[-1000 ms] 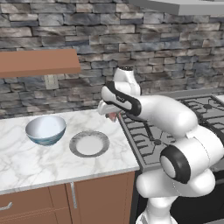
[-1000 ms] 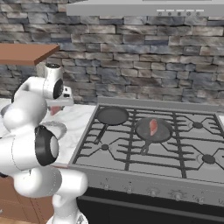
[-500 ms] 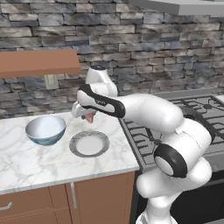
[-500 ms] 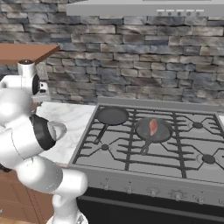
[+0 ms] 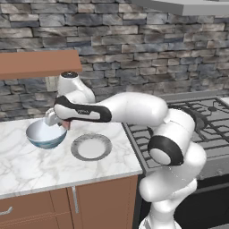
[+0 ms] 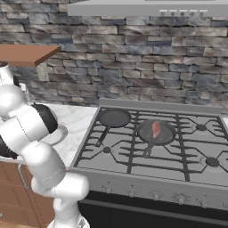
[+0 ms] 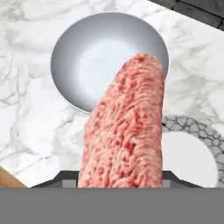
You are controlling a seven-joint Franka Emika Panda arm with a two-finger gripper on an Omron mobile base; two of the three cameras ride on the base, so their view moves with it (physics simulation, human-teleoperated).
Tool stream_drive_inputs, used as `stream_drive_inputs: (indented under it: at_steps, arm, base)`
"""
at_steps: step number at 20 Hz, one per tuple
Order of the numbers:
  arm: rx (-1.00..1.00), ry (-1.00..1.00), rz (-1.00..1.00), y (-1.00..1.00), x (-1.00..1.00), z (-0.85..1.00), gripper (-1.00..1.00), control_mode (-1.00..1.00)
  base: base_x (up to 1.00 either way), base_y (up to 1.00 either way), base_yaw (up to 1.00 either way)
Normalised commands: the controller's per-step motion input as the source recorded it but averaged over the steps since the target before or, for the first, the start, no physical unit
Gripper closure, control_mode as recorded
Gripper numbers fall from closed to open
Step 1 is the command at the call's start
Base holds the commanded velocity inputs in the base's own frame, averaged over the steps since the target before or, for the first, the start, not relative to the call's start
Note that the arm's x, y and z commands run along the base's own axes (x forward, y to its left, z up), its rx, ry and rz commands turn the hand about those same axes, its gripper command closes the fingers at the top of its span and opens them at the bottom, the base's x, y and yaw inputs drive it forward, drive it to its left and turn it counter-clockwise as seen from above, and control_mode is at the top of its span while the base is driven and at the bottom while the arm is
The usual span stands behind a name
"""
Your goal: Place one of the steaks on the plate and the other in the bowl. Then place the bowl in the fridge.
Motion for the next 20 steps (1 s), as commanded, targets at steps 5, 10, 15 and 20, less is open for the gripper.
stream_drive_inputs:
  at_steps: [5,10,15,20]
  arm:
    - [0.00,-0.03,0.00,0.64,0.17,-0.07,1.00,-1.00]
    - [0.00,-0.05,0.00,0.32,0.33,-0.06,1.00,-1.00]
    - [0.02,-0.01,0.00,0.02,0.18,-0.23,1.00,-1.00]
    - [0.03,0.00,0.00,0.00,0.27,-0.39,1.00,-1.00]
  base:
    - [0.00,0.00,0.00]
    - [0.00,0.00,0.00]
    - [0.00,0.00,0.00]
    - [0.00,0.00,0.00]
